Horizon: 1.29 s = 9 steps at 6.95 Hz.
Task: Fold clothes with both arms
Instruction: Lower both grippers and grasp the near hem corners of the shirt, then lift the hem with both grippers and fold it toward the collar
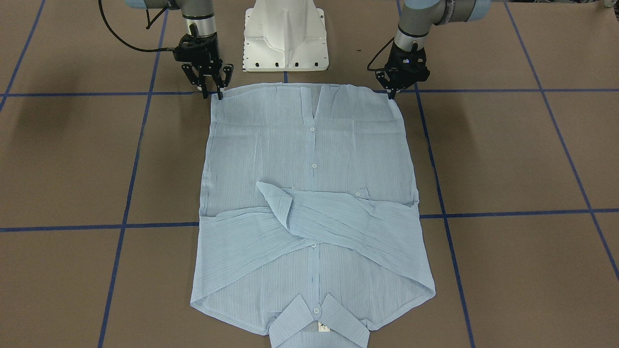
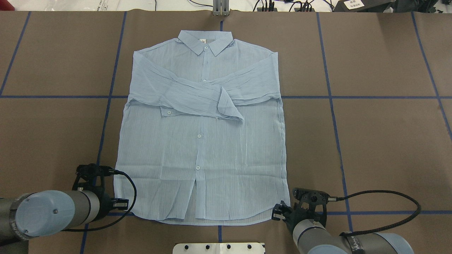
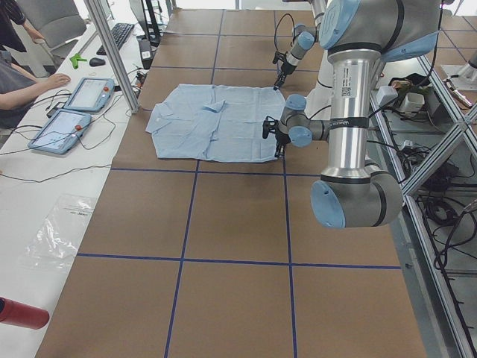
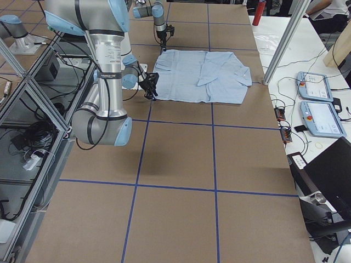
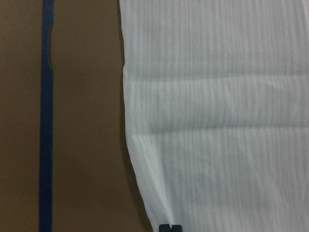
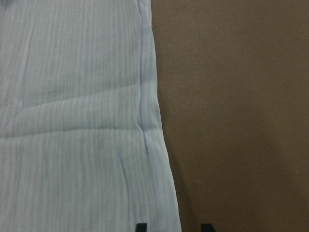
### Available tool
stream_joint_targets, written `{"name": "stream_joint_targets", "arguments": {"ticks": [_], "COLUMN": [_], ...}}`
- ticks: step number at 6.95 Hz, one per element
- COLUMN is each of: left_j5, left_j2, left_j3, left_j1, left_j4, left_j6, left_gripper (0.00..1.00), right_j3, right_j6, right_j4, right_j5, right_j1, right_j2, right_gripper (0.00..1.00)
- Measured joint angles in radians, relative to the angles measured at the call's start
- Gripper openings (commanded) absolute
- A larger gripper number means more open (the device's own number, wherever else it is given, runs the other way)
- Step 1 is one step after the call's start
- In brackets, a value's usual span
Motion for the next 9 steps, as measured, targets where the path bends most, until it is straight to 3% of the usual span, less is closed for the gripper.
{"name": "stream_joint_targets", "arguments": {"ticks": [1,2,7,9], "left_j5": [0.001,0.001,0.000,-0.012], "left_j2": [0.000,0.001,0.000,0.019], "left_j3": [0.000,-0.001,-0.013,-0.117], "left_j1": [0.000,-0.001,-0.004,-0.011], "left_j4": [0.000,0.000,0.000,0.005], "left_j6": [0.000,0.000,0.001,0.010], "left_gripper": [0.00,0.00,0.00,0.00], "right_j3": [-0.003,-0.005,0.031,0.180], "right_j6": [0.000,0.000,-0.003,-0.005], "right_j4": [0.000,0.000,-0.004,-0.112], "right_j5": [-0.002,-0.002,0.000,0.026], "right_j1": [-0.005,-0.008,0.007,0.029], "right_j2": [0.000,0.002,0.004,-0.006], "right_gripper": [0.15,0.00,0.00,0.00]}}
